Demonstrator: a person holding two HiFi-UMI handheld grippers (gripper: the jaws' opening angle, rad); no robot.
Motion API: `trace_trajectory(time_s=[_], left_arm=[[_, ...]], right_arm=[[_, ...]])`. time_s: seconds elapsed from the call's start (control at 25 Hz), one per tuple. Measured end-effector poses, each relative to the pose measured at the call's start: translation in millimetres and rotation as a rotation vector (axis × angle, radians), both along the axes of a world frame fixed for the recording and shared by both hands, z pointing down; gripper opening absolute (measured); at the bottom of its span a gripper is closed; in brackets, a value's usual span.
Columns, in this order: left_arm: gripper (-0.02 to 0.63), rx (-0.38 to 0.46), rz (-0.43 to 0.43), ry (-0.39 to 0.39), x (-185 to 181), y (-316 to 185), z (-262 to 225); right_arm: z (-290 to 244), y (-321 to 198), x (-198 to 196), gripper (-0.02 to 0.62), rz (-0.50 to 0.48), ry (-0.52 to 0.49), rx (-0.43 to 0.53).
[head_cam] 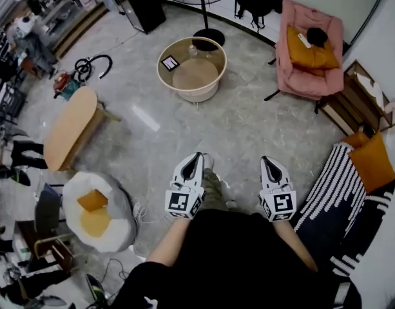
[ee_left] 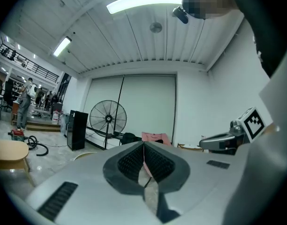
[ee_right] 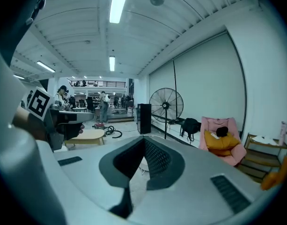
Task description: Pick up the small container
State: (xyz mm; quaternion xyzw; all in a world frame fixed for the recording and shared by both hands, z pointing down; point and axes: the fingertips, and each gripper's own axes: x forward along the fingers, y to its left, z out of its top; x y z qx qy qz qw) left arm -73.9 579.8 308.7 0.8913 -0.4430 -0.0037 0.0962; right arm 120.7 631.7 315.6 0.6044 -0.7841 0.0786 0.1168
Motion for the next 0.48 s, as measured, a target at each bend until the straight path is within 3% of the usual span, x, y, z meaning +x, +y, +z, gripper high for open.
trace_trajectory(time_s=[0.16, 0.48], left_arm=[[0.021, 0.005, 0.003, 0.02, 1.1, -55.7, 2.0], [0.021, -0.005, -0.059, 0.002, -41.1, -185.2, -7.2]], right_arm=[[4.2, -48.8, 2.2, 0.021, 0.002, 0.023, -0.022], [2.2, -185.4, -38.6, 0.021, -0.05, 0.017, -0.046]])
